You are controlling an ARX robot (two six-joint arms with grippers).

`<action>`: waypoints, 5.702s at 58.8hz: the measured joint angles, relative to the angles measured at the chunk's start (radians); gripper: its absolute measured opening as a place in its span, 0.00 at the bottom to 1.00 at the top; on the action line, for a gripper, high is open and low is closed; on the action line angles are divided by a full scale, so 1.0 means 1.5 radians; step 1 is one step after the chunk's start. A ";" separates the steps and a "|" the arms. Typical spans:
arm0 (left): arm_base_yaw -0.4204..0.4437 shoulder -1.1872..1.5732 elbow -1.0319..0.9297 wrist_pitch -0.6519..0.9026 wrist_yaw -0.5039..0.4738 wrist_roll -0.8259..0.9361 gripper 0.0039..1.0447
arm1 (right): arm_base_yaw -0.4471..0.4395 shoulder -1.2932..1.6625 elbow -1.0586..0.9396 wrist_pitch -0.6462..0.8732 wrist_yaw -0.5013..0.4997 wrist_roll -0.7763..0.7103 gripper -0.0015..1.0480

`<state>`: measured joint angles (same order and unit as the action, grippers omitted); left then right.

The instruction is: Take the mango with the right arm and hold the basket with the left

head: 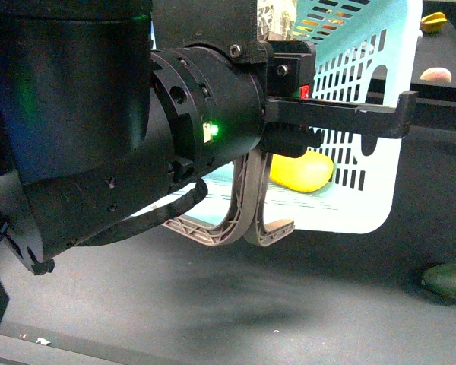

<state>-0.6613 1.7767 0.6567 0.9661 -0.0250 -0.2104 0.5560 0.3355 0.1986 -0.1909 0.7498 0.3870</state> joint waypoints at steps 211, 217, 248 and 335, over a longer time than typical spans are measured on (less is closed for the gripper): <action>0.227 0.186 0.311 -0.288 -0.285 -0.630 0.05 | -0.368 -0.221 -0.128 0.127 -0.497 -0.256 0.92; 0.229 0.228 0.361 -0.323 -0.284 -0.715 0.05 | -0.368 -0.221 -0.128 0.127 -0.497 -0.256 0.92; 0.231 0.326 0.443 -0.361 -0.311 -0.878 0.05 | -0.368 -0.221 -0.128 0.127 -0.497 -0.256 0.92; 0.376 -0.510 -0.281 -0.265 -0.216 -0.399 0.79 | -0.368 -0.221 -0.128 0.127 -0.497 -0.256 0.92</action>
<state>-0.0967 1.0115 0.2359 0.5682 -0.3485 -0.8093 0.0040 0.0036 0.0059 -0.0002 0.0044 0.0032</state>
